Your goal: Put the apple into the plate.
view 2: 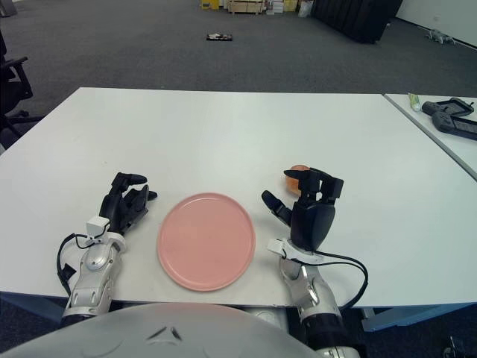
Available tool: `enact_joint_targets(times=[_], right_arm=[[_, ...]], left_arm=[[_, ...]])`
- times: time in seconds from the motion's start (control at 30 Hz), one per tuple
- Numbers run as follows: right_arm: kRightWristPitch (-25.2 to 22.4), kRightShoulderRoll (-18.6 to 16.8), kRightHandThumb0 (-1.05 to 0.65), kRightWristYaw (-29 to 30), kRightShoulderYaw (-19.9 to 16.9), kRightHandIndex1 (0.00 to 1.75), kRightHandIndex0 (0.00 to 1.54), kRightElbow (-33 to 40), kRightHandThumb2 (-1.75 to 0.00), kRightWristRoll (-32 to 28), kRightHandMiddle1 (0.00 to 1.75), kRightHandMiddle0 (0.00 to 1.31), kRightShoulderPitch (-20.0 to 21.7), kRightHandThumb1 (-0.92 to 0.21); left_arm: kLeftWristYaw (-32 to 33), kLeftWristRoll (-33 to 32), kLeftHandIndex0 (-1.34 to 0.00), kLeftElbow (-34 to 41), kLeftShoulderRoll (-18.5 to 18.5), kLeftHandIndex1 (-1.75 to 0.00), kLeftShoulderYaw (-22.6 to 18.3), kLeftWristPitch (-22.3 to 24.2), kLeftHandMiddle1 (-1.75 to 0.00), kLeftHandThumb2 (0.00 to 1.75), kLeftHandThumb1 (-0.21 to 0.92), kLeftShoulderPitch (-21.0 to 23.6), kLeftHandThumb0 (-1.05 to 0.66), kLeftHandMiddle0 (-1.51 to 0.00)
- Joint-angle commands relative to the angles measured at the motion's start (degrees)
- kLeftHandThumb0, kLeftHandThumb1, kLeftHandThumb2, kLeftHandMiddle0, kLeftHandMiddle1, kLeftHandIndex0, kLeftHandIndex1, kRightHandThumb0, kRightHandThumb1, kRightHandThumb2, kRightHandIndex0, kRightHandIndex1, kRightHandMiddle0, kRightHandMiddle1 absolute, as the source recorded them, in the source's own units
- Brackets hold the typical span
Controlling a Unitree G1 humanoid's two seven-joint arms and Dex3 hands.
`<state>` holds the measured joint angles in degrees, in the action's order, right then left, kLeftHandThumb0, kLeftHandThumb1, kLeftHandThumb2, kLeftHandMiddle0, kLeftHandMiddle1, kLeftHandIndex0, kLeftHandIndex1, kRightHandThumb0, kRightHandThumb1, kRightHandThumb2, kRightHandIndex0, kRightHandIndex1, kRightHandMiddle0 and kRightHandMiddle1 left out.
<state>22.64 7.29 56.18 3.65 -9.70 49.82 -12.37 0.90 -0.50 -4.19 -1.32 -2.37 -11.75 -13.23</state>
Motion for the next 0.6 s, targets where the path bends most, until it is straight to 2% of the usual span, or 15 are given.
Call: enact_joint_targets(times=[0.0,0.2,0.33,0.57], right_arm=[[-4.3,0.1,-0.86,-6.5,0.0,0.12,0.0,3.1,-0.54,-2.8,0.53,0.0,-1.4,-0.88],[-9.2,0.2,-0.96,-15.3,0.4,0.01,0.0,7.6,-0.43,-5.9,0.1,0.0,-3.0,-0.83],[-11.3,0.4,-1.0,-20.9,0.4,0.0,0.0,9.8,-0.39,-8.7,0.02,0.0,-2.9,-0.79],[-14.0,1.1,-1.01,-29.2,0.1,0.0,0.0,12.1,-0.31,-12.9,0.0,0.0,-2.6,-0.77]], left_arm=[[0.4,0.2,-0.22,-0.6,0.0,-1.75,0.1,1.1,-1.3,0.61,0.86,0.2,-0.35,-0.54],[0.6,0.3,-0.22,-0.7,-0.2,-1.75,0.1,1.3,-1.31,0.58,0.88,0.3,-0.35,-0.54],[0.7,0.3,-0.21,-0.8,-0.3,-1.75,0.1,1.3,-1.31,0.58,0.89,0.3,-0.35,-0.54],[0.7,0.3,-0.22,-1.0,-0.3,-1.75,0.0,1.1,-1.3,0.6,0.87,0.4,-0.35,-0.54]])
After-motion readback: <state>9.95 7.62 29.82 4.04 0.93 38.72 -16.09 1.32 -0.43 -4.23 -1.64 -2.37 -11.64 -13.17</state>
